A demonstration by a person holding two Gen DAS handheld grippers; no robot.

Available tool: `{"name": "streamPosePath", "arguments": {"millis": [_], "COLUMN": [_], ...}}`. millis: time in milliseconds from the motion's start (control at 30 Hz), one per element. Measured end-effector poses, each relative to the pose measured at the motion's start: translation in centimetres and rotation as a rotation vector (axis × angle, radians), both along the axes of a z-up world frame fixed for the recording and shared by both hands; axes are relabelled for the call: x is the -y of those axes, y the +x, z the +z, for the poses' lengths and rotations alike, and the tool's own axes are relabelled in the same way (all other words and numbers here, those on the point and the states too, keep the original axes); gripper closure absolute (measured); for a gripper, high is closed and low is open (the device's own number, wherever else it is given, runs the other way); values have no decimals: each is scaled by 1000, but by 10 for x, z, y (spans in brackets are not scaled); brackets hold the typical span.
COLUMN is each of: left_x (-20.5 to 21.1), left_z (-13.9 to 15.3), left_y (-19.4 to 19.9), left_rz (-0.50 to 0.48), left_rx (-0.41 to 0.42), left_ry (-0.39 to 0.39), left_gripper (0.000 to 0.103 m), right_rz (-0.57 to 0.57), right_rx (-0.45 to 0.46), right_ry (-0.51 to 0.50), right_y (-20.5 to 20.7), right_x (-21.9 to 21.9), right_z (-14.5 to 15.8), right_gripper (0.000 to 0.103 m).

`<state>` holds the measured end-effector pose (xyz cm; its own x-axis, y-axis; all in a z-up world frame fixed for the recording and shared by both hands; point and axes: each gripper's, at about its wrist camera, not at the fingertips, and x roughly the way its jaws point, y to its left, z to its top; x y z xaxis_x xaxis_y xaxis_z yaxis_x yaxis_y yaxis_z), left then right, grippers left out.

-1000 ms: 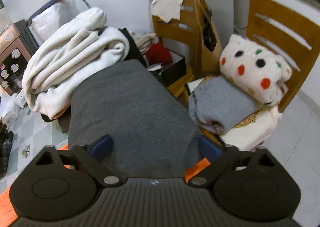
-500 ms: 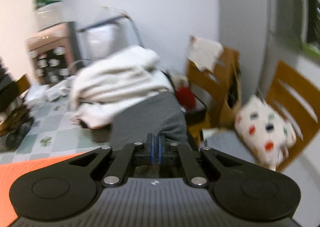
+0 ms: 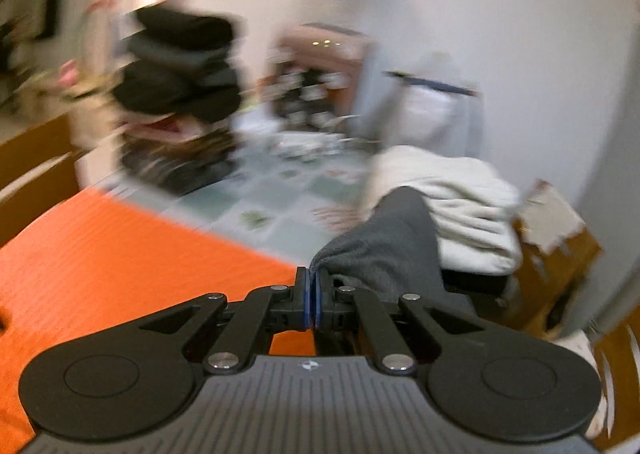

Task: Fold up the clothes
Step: 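Pull the grey trousers onto the orange cloth and open the right gripper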

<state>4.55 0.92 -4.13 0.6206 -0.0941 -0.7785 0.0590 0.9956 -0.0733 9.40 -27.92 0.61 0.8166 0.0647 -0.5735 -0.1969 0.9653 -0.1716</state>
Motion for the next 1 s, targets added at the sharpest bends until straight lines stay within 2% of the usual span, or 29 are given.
{"name": "streamPosePath", "arguments": {"millis": [233, 333, 367, 467, 533, 633, 700, 833, 900, 933, 1000], "left_x": [-10, -9, -8, -5, -3, 1, 3, 8, 9, 10, 10], "left_z": [-2, -3, -3, -6, -8, -10, -10, -9, -9, -9, -8], "left_y": [-2, -1, 0, 1, 2, 2, 2, 3, 3, 3, 2], "left_rz": [16, 8, 2, -15, -27, -44, -55, -69, -71, -72, -69], "left_rx": [-2, -1, 0, 1, -3, -6, -6, -4, -6, -5, -2], "left_ry": [15, 28, 36, 53, 55, 59, 59, 66, 70, 72, 76], "left_gripper": [5, 6, 6, 7, 9, 9, 10, 14, 15, 16, 16], "right_rz": [283, 391, 411, 449, 404, 298, 226, 94, 38, 21, 7], "right_rx": [-246, -356, -367, -375, -363, -361, -370, -422, -446, -462, -486], "right_ry": [84, 137, 158, 214, 263, 279, 278, 309, 332, 364, 402], "right_y": [-37, -51, -56, -66, -67, -61, -56, -46, -41, -39, -38], "right_x": [-72, -89, -90, -81, -62, -36, -24, 2, 13, 17, 20], "right_z": [-37, -49, -47, -32, -22, -26, -39, -75, -93, -101, -114], "right_gripper": [99, 99, 98, 85, 77, 65, 58, 52, 46, 43, 42]}}
